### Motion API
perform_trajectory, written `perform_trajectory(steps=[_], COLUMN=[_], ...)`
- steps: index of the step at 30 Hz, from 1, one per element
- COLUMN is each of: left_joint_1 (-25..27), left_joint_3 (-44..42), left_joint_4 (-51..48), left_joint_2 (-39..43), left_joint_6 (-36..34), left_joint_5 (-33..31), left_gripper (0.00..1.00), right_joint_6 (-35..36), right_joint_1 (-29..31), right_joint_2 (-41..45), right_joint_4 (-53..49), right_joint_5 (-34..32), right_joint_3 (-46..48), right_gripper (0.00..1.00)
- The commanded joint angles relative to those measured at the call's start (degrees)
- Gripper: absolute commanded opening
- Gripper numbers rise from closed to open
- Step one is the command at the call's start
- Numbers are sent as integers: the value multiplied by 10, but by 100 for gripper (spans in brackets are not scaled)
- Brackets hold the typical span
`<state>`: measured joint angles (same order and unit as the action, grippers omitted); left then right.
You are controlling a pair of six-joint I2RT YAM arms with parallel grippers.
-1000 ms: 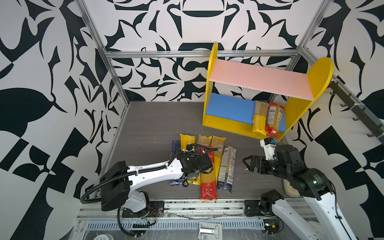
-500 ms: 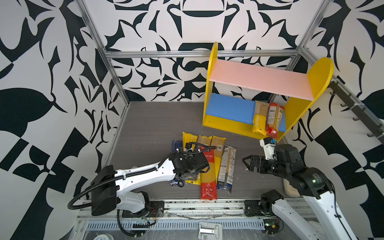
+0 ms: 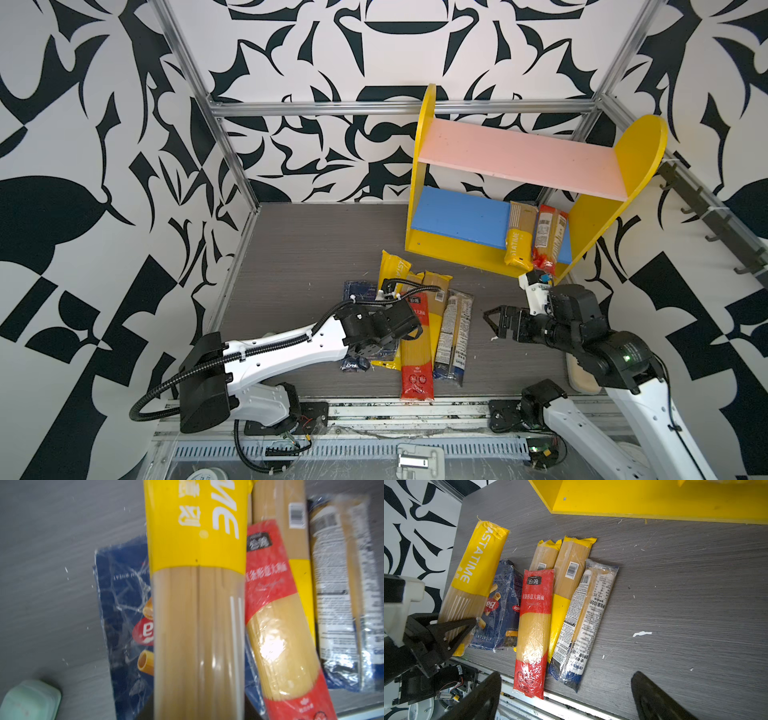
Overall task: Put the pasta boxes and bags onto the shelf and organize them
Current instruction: 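Lift the yellow PASTATIME bag upright with the left gripper, then carry the PASTATIME bag with the left gripper onto the blue shelf's near end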
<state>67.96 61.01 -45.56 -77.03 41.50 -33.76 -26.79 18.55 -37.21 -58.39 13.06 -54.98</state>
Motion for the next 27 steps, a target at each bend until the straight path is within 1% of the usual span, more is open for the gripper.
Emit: perform_trajectory(steps=[1,5,9,14,19,27], left_joint_1=[-10,-31,-55,-72,-82,-115], left_joint_3=[41,52,78,131,181,231], left_joint_4=[77,128,154,167,176,219], left_joint_2=[3,-2,-20,-68,-114,-173], left_joint_6=[-40,-78,-111,-157,-187,-230], left_joint_5=[-59,-35,-3,26,48,89], left_gripper=[0,0,0,0,0,0], right_joint_6=[9,10,13,13,13,16], right_joint_1=[2,2,3,3,3,3], right_joint_2=[-6,-6,-7,-7,-3,-2], right_joint_4=[21,20,16,11,3,-5], right_joint_5=[4,7,4,-1,-11,-32], right_joint_3=[-23,-31,-43,-58,-75,-92], right_gripper=[99,100,100,100,100,100])
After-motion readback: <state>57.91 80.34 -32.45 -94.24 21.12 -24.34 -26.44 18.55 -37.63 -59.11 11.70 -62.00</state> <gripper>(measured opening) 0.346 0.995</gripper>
